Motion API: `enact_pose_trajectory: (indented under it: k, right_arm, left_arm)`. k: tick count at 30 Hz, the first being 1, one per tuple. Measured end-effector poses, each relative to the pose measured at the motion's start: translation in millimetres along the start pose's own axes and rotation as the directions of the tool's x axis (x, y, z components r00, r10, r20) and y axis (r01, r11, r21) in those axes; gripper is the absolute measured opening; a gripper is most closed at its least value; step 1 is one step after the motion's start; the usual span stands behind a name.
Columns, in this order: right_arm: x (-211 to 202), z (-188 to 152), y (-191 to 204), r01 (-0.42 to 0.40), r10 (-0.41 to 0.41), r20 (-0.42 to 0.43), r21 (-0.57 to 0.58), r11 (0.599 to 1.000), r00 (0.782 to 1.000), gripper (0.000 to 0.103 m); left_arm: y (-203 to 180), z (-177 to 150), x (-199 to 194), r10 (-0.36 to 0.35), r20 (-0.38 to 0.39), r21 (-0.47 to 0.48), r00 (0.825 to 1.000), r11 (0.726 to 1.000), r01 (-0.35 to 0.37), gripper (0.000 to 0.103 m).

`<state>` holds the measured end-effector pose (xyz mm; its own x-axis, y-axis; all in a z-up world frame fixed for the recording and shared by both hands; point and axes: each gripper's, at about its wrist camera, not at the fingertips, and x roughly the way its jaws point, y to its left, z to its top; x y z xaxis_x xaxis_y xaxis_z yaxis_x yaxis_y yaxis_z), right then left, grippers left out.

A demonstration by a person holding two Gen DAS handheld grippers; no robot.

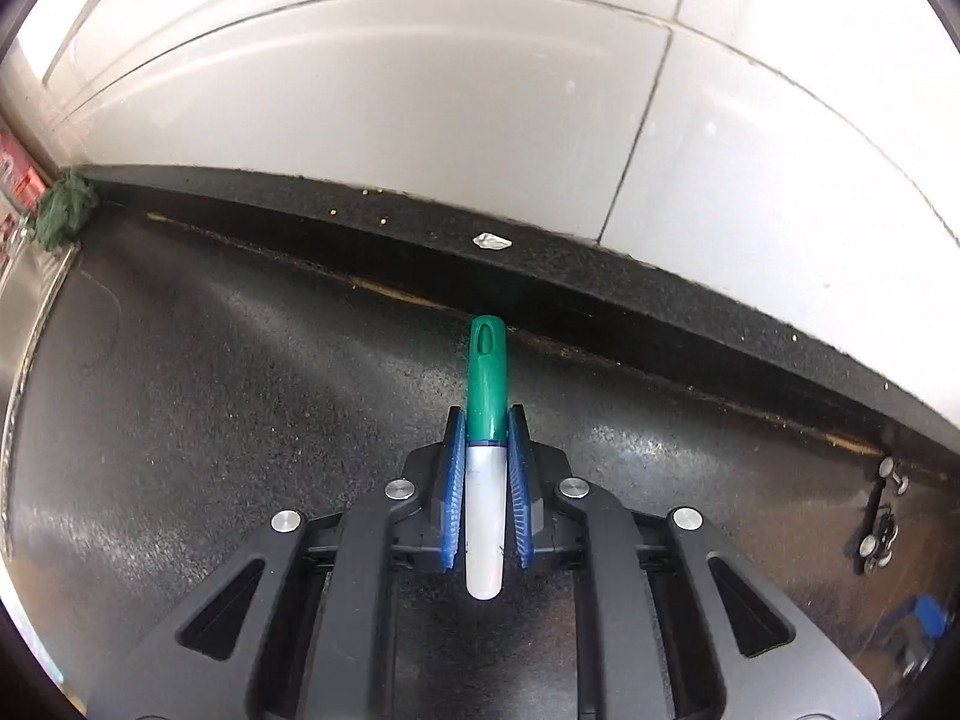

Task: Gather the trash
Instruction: 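Close left tool on the marker while right tool grasps the black toy car chassis, then carry the marker in left tool and toy chassis in right tool over the bin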

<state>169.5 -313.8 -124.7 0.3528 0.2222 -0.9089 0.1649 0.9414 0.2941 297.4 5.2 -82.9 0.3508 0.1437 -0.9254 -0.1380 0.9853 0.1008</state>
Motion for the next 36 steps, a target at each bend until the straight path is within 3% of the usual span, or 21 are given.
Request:
enact_pose_trajectory:
  k: [2, 7, 12, 14, 15, 17, 18, 21, 26, 30, 36]
  right_arm:
    - [5.6, 12.6, 6.6, -0.019, 0.018, 0.013, 0.029, 0.999, 1.0, 0.096]
    - [23.9, 47.0, 46.3, -0.047, 0.046, 0.037, 0.032, 0.998, 0.998, 0.096]
    - [54.2, 55.5, 93.2, 0.064, -0.065, -0.02, -0.062, 0.996, 0.998, 0.098]
    - [61.8, 48.5, 109.6, 0.152, -0.154, -0.002, -0.141, 0.978, 0.988, 0.098]
    - [62.3, 45.0, 112.9, 0.154, -0.153, 0.02, -0.155, 0.976, 0.988, 0.096]
    - [56.2, 42.0, 116.0, 0.141, -0.135, 0.046, -0.183, 0.973, 0.99, 0.07]
    - [49.6, 41.6, 116.2, 0.129, -0.122, 0.044, -0.195, 0.972, 0.992, 0.03]
    - [43.7, 36.6, 106.5, 0.064, -0.07, -0.025, -0.185, 0.981, 0.997, 0.03]
    - [10.3, 23.0, 70.9, 0.028, -0.027, 0.014, -0.088, 0.996, 1.0, 0.03]
    - [-20.5, 16.5, 51.9, 0.057, -0.053, 0.054, -0.082, 0.995, 0.997, 0.03]
    - [-44.4, 15.4, 74.7, 0.06, -0.048, 0.086, -0.149, 0.987, 0.995, 0.03]
  left_arm:
    - [4.7, -2.7, -1.6, 0.011, -0.002, 0.024, 1.0, 1.0, -0.011, 0.013]
    - [46.2, -16.7, -14.3, -0.033, -0.053, -0.089, 0.998, 0.996, 0.028, 0.013]
    - [104.2, -46.2, -48.2, 0.003, -0.044, -0.165, 0.999, 0.986, -0.01, 0.013]
    - [128.6, -63.1, -65.5, 0.019, -0.037, -0.193, 0.999, 0.981, -0.026, 0.013]
    - [140.9, -68.1, -71.9, 0.026, -0.034, -0.202, 0.999, 0.979, -0.033, 0.013]
    - [168.3, -84.6, -84.6, 0.035, -0.03, -0.226, 0.999, 0.973, -0.041, 0.013]
    - [175.8, -90.8, -89.3, 0.034, -0.027, -0.239, 0.999, 0.97, -0.039, 0.013]
    - [194.4, -104.1, -104.6, 0.025, -0.014, -0.284, 1.0, 0.959, -0.028, 0.013]
    - [211.3, -118.5, -130.1, 0.01, 0.01, -0.298, 1.0, 0.955, -0.007, 0.013]
    - [220.1, -121.2, -137.4, -0.005, 0.031, -0.318, 1.0, 0.948, 0.014, 0.013]
    - [240.1, -135.0, -147.1, -0.002, 0.048, -0.349, 0.999, 0.937, 0.019, 0.013]
